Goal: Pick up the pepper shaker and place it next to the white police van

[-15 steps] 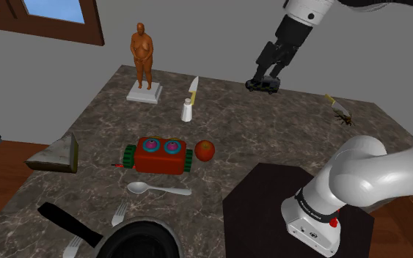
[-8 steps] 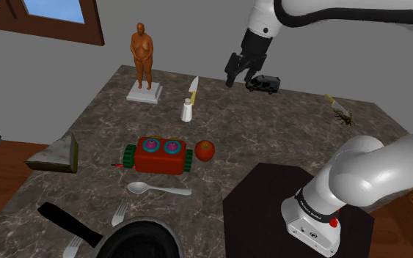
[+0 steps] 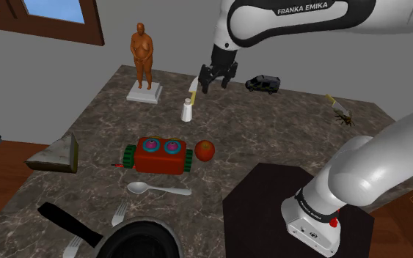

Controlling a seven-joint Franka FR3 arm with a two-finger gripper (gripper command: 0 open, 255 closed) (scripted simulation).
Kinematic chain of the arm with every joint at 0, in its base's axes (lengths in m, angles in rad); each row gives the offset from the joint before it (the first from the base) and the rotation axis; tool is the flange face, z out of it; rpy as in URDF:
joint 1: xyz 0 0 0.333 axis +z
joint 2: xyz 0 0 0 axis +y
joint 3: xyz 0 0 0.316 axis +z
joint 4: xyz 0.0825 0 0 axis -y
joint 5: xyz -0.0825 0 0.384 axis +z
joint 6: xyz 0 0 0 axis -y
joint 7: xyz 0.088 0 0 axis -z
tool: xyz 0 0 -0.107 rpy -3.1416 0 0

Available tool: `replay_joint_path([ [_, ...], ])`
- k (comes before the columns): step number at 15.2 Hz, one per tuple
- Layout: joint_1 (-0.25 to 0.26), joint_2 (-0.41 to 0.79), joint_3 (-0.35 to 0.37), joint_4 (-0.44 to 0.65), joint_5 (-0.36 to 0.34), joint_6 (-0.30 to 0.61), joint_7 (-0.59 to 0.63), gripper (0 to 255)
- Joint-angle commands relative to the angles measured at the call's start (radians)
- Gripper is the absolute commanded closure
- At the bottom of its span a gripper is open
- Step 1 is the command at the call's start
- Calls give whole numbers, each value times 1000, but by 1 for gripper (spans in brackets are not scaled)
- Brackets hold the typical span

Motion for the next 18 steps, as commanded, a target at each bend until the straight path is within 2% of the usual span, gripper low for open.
replay_joint_path([
  [1, -4, 90, 12, 47, -28, 31, 28, 0],
  [6, -1, 294, 27, 183, -105, 68, 101, 0],
  [12, 22, 524, 19, 373, -188, 68, 171, 0],
  [18, 20, 556, 13, 334, -199, 138, 178, 0],
])
